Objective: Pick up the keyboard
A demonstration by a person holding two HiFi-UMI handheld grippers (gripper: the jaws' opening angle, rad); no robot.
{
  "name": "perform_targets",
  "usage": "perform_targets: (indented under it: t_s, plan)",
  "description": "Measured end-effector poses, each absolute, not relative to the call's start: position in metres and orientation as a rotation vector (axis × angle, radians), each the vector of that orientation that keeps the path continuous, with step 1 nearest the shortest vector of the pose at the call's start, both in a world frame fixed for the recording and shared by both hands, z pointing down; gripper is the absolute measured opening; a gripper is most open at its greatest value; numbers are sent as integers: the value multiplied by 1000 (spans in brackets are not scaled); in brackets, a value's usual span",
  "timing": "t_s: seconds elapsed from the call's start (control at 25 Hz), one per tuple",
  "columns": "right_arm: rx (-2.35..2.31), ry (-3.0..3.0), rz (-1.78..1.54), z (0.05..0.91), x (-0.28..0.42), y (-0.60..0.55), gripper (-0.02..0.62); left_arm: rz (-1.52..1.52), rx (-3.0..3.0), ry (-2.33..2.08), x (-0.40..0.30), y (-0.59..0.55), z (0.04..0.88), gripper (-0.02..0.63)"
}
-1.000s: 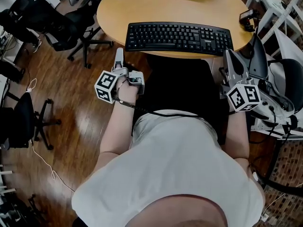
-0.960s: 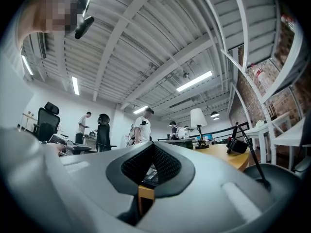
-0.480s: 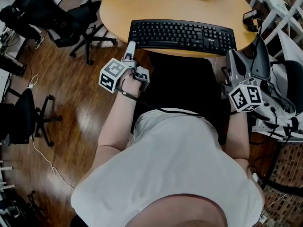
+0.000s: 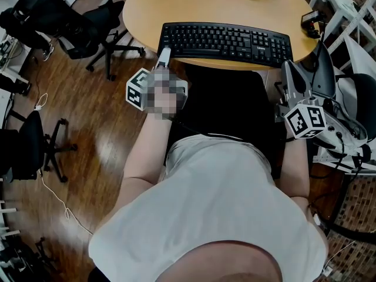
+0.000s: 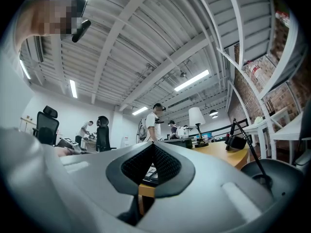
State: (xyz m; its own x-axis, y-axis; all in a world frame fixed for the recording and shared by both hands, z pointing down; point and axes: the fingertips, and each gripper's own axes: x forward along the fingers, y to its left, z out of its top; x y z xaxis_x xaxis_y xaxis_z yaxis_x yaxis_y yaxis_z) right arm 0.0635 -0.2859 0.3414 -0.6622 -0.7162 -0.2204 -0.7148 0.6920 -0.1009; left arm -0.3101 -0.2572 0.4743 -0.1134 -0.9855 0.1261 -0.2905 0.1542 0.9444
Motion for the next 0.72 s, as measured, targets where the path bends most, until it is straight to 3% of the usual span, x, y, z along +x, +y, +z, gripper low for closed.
perform_targets:
  t_s: [0.08, 0.12, 0.2, 0.72]
  plan:
    - [-1146, 2663, -13, 343, 63, -286, 3, -1007, 1259, -1566, -310, -255, 473, 479]
    - [-1147, 2664, -14, 343, 63, -286, 3, -1010, 1257, -1564, -309, -254, 471, 434]
    - [-1151, 2660, -15, 342, 64, -286, 3, -1030, 1246, -1542, -307, -252, 468, 425]
    - [-1253, 2605, -135, 352, 82, -309, 3, -1103, 1207, -1483, -308, -226, 464, 416]
